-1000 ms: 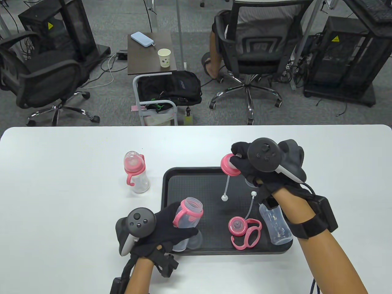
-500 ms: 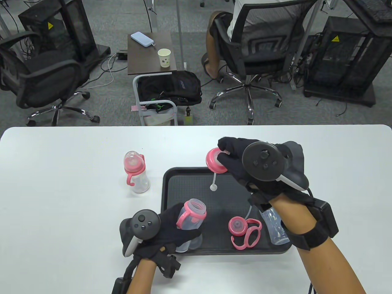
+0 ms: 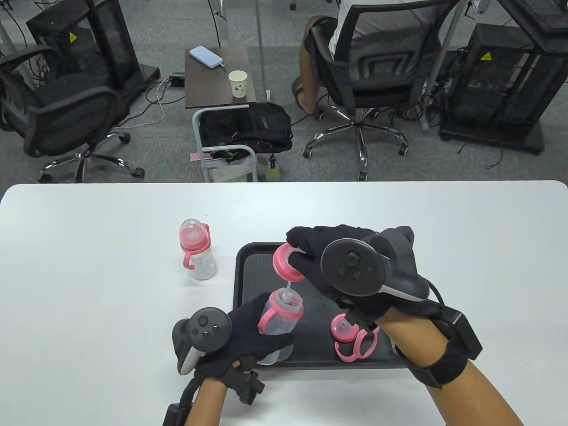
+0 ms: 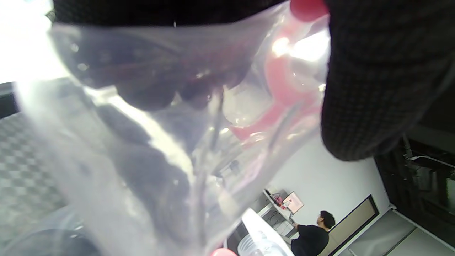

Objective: Assemble baby bottles from components

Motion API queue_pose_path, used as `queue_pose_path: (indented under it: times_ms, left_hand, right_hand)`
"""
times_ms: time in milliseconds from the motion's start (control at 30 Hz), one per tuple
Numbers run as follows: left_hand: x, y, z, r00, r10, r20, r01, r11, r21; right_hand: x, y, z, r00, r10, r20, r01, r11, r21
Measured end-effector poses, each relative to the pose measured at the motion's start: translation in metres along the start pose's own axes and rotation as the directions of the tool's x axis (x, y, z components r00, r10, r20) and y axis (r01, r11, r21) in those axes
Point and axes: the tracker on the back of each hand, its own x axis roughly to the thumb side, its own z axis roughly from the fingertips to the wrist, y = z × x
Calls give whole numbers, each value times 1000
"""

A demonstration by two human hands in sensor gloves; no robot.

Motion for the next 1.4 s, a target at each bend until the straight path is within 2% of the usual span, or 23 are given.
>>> queue_pose_path:
  times_ms: [67,133,267,433,767,967,1100,1267,1400]
  left_hand:
    - [2,0,1,999,18,39,-18,1000,4]
    - [2,1,1,997,48,63,-49,999,21]
    - [2,2,2,991,87,103,-91,995,33]
    - [3,1,1,984,121,133,-122,993,0]
    - [5,1,0,979,128,156,-120,991,-56]
    - [3,0,0,978,130,165,-123,991,-53]
    - [7,0,1,977,124,174,-116,992,-54]
    - [14,-1,2,973,109,202,-98,993,-62]
    - [17,0,4,972,86,220,-75,996,-56]
  right_hand:
    - [-1,5,0,999,-25,36,23,999,47]
    - [-4,10,2,999,-49,5,49,995,83]
    - [-13,23,4,996,-83,41,76,985,156]
    - [-22,42,8,989,-133,66,113,960,255]
    - [-30,71,13,985,-163,59,136,937,323]
    - [-36,75,15,979,-198,42,171,922,348]
    - [-34,74,16,993,-114,18,98,914,395]
    - [-21,89,16,996,-25,80,-15,889,458]
    - [-27,93,15,988,-124,91,58,850,524]
